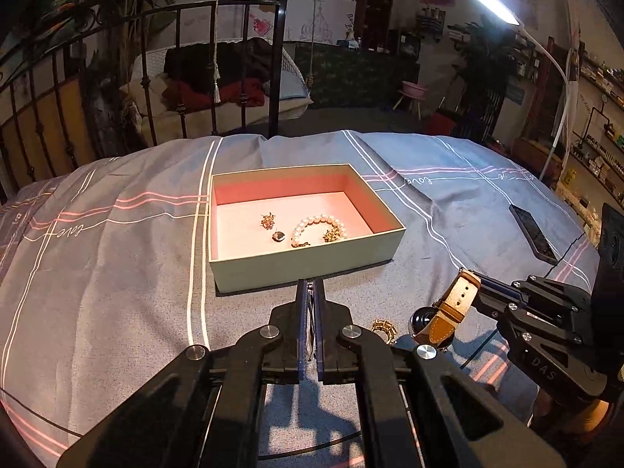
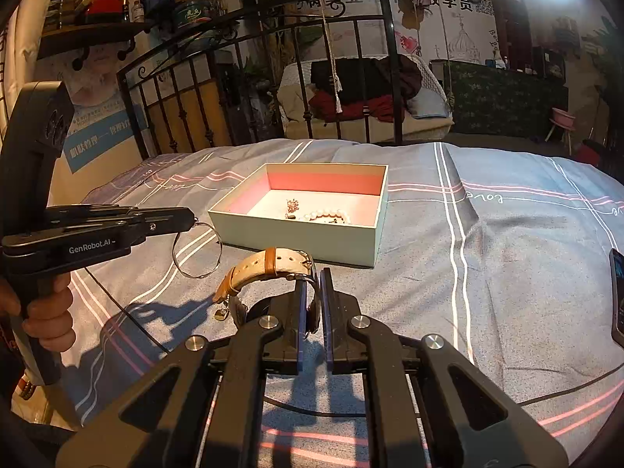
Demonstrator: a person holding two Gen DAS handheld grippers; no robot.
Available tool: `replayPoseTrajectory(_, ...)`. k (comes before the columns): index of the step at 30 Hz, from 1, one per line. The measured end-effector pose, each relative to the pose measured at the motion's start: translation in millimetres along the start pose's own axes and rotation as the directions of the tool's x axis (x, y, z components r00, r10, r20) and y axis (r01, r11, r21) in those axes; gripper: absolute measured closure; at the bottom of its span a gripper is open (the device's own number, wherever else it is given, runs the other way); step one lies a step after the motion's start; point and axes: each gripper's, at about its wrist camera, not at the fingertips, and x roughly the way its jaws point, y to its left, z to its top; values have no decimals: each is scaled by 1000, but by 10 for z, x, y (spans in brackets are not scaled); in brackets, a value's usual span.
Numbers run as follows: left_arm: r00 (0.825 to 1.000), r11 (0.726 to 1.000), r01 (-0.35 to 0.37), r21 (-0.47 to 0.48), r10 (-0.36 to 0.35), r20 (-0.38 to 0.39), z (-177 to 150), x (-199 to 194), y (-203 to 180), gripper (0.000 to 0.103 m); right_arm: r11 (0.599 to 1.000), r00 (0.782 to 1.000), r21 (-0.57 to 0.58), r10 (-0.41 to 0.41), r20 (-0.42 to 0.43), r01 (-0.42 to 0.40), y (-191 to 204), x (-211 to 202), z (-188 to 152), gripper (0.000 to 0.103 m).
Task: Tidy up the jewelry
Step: 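Lower the watch into the box and open the right tool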
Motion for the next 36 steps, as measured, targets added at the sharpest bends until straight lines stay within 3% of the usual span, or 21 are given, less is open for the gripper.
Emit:
replayPoseTrajectory(6,1000,1000,1,-2,-1,8,98,39,0,100,1000,1000,-16,-4,-3,4,20,102,118,96)
replayPoseTrajectory(15,999,1000,-18,-3,18,48,553,256,56,100,999,1000,-23,-28,-11,27,-53,561,655,95)
replayPoseTrajectory(19,997,998,-60,9,60,41,736,476,72,100,999,998,-25,-43,-35,42,-119,847,887,95)
replayPoseTrajectory(25,996,996,-90,18,90,26,893,752,104,100,998,989,-13,-68,-129,67,-244,1298,1019,95)
replayPoseTrajectory(31,993,994,-113,-6,113,-30,974,1043,215,100,995,965,-15,-99,-242,98,-335,1659,994,95)
replayPoseTrajectory(36,988,991,-131,-18,129,-85,939,1245,283,100,994,954,-34,-110,-278,104,-358,1812,987,95)
